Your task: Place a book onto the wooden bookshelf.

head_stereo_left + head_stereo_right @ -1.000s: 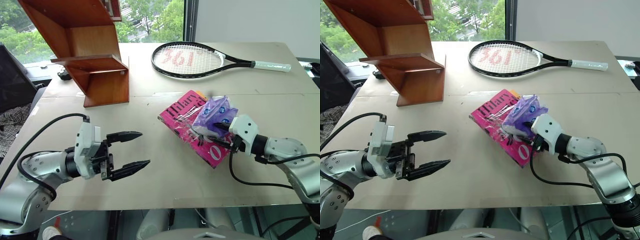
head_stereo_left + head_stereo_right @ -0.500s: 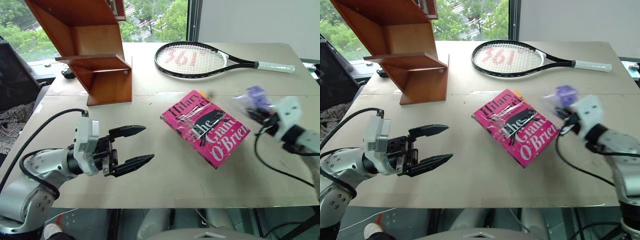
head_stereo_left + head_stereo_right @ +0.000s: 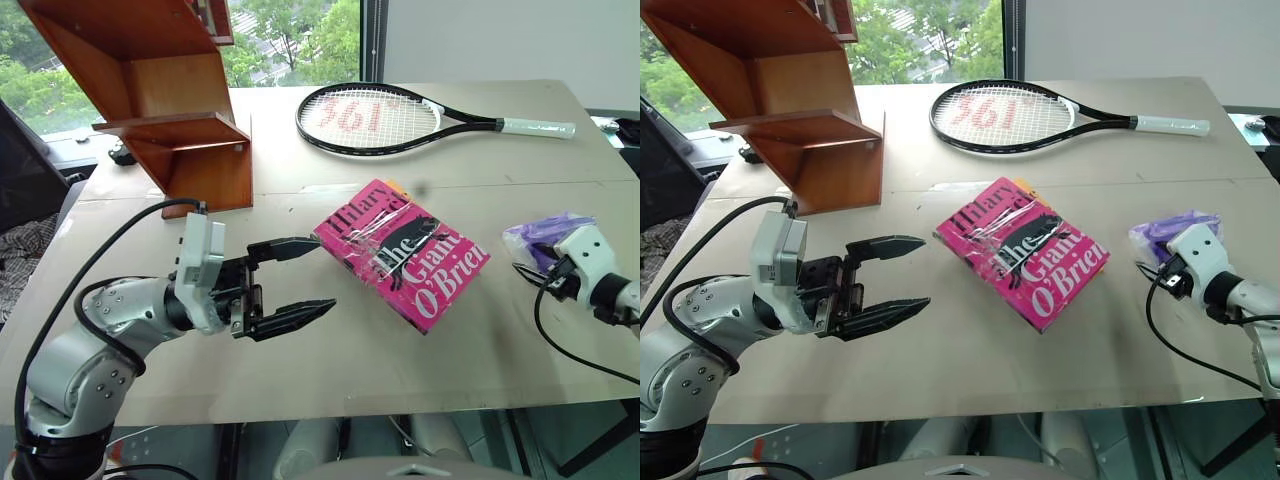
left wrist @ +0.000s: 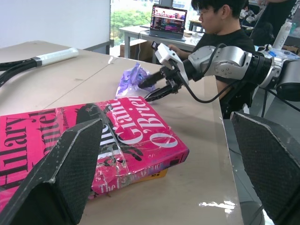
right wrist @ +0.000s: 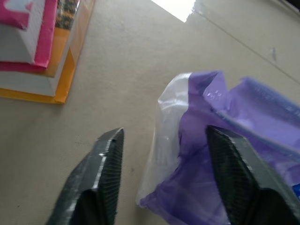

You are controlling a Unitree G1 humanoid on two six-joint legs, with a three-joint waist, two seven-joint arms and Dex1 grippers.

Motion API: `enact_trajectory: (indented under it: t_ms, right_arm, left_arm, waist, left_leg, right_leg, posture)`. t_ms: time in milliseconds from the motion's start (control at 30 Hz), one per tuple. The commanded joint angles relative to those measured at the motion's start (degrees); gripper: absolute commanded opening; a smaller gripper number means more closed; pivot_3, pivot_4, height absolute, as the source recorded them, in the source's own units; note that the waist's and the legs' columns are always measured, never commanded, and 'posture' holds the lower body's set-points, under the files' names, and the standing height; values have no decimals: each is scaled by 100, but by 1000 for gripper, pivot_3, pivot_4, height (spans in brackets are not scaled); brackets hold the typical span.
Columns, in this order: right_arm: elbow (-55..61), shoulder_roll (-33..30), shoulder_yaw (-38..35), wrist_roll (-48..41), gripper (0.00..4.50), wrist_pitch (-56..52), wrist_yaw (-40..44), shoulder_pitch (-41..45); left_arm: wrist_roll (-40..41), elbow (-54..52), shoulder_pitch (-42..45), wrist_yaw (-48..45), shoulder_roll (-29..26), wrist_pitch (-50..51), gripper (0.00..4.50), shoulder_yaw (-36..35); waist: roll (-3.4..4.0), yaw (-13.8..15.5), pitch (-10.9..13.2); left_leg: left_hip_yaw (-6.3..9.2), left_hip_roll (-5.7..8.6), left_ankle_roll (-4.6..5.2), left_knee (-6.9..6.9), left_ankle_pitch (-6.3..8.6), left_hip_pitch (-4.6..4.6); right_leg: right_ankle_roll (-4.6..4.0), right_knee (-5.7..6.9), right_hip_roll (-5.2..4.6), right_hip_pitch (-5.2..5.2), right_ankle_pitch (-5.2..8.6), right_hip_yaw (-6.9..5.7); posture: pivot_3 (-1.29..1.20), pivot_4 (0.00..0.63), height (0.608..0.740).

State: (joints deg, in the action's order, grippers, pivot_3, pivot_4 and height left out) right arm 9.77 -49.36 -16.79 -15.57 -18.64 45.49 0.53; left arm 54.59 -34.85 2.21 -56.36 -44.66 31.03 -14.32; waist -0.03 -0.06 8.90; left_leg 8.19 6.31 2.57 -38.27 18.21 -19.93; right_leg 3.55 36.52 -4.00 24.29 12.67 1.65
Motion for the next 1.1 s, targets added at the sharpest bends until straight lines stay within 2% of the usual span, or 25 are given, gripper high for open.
enact_trajectory:
  t_ms: [33, 67, 167, 267, 333, 467, 667, 1100]
  right_arm:
    - [1132, -348, -930, -726, 3232, -655, 348, -305]
    - [1431, -415, -1118, -1025, 3232, -925, 507, -471]
    - [2213, -508, -1519, -2023, 2326, -1787, 899, -1002]
    - [2618, -418, -1099, -2072, 879, -2086, 599, -1174]
    - [2732, -277, -718, -1970, 113, -2191, 271, -1061]
    - [2648, -206, -178, -1680, 31, -2254, -60, -850]
    - [2278, -302, 284, -1337, 31, -2030, 42, -566]
    - [1221, 199, 1786, -733, 31, -1543, 248, 1134]
  left_arm:
    - [128, -39, -82, -65, -96, 0, 4500, -248]
    - [122, -42, -118, -87, -111, 3, 4500, -270]
    - [133, -40, -222, -158, -178, 16, 4500, -364]
    - [141, -5, -319, -161, -224, 30, 4500, -491]
    - [109, -20, -435, -158, -220, 20, 4500, -591]
    - [69, -110, -692, -154, -206, -27, 4500, -752]
    - [-28, -207, -1114, -163, -162, -131, 4500, -979]
    - [-209, -436, -2046, -395, -119, -483, 4500, -1534]
  waist:
    - [0, 33, 0]
    - [-1, 50, 0]
    - [-3, 96, 1]
    - [-6, 100, 0]
    - [-10, 86, -1]
    - [-10, 89, 0]
    - [-13, 99, 2]
    - [-15, 86, 5]
  left_leg:
    - [4, -2, 0, 1, 0, -2]
    - [5, -2, 0, 1, 0, -2]
    - [8, -4, 0, 1, 1, -3]
    - [7, -5, 3, -4, 2, -5]
    - [6, -5, 3, -6, 2, -2]
    - [3, -6, 3, -4, 2, 0]
    - [6, -5, 3, -4, 2, -4]
    - [6, -7, 2, -2, 3, -5]
  right_leg:
    - [0, -2, 1, -1, 0, 0]
    - [0, -3, 1, -1, 0, 0]
    - [0, -7, 1, -4, 0, -2]
    - [1, -11, 0, -9, 0, -4]
    - [1, -11, 0, -12, -1, -4]
    - [1, -10, 0, -10, 0, -3]
    - [0, -16, -1, -10, 0, -9]
    - [0, -21, -1, -10, 0, -12]
  posture:
    - [0, 150, 740]
    - [0, 150, 740]
    - [0, 150, 740]
    - [0, 150, 740]
    - [0, 150, 740]
    - [0, 150, 740]
    - [0, 150, 740]
    - [0, 150, 740]
